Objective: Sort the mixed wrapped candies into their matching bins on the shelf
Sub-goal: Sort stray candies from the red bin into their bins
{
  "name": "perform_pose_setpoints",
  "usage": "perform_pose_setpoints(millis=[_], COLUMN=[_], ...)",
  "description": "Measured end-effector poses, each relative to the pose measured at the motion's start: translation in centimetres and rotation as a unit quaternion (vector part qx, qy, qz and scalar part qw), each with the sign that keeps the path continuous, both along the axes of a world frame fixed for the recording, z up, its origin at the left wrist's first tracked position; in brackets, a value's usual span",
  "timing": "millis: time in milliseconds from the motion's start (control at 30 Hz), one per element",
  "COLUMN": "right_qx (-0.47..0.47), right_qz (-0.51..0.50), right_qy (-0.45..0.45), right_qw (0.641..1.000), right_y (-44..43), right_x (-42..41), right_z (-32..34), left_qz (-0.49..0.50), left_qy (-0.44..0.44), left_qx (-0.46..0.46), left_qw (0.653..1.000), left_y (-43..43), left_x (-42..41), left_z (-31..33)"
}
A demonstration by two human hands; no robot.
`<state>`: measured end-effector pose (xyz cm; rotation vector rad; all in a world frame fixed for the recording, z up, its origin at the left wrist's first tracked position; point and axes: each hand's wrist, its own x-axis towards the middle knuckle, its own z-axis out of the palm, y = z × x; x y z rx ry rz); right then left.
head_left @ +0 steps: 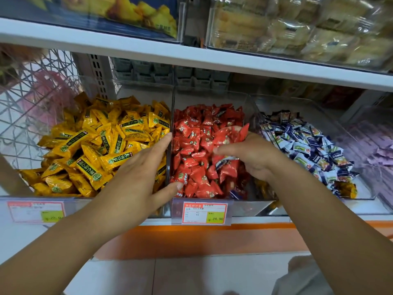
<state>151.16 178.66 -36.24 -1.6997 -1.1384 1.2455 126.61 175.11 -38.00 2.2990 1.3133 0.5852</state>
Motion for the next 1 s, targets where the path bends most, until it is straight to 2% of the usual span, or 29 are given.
perform_pose_setpoints(millis=[100, 300, 433, 600, 800, 1000], right_qx=[0.030, 0.036, 0.035, 0.084, 0.057, 0.108], right_qz=[-0.013, 0.043, 0.096, 0.122, 0.198, 0.155], right_qy=[0.040, 0.086, -0.060, -0.246, -0.340, -0.374], right_qw=[0.999, 0.995, 0.993, 0.958, 0.917, 0.908], right_y=[1.3, 2.2, 0.6, -1.9, -2.4, -1.4], right_x=[-0.8, -2.0, -0.2, 1.0, -1.8, -1.7], right_z=[1.2, 3.0, 4.4, 4.4, 0.2, 0.2], left_qz=[-0.003, -0.003, -0.009, -0.006, 0.000, -0.006], left_qy=[0.000, -0.008, -0.009, -0.005, 0.000, -0.005], left_qx=[0.000, 0.003, 0.004, 0.007, -0.007, -0.007], left_qw=[1.000, 1.000, 1.000, 1.000, 1.000, 1.000], left_y=[0.1, 0.3, 0.3, 0.4, 0.2, 0.0], left_x=[-0.2, -0.3, -0.4, -0.3, -0.1, -0.4], left_z=[-0.2, -0.6, -0.6, -0.7, -0.5, -0.7])
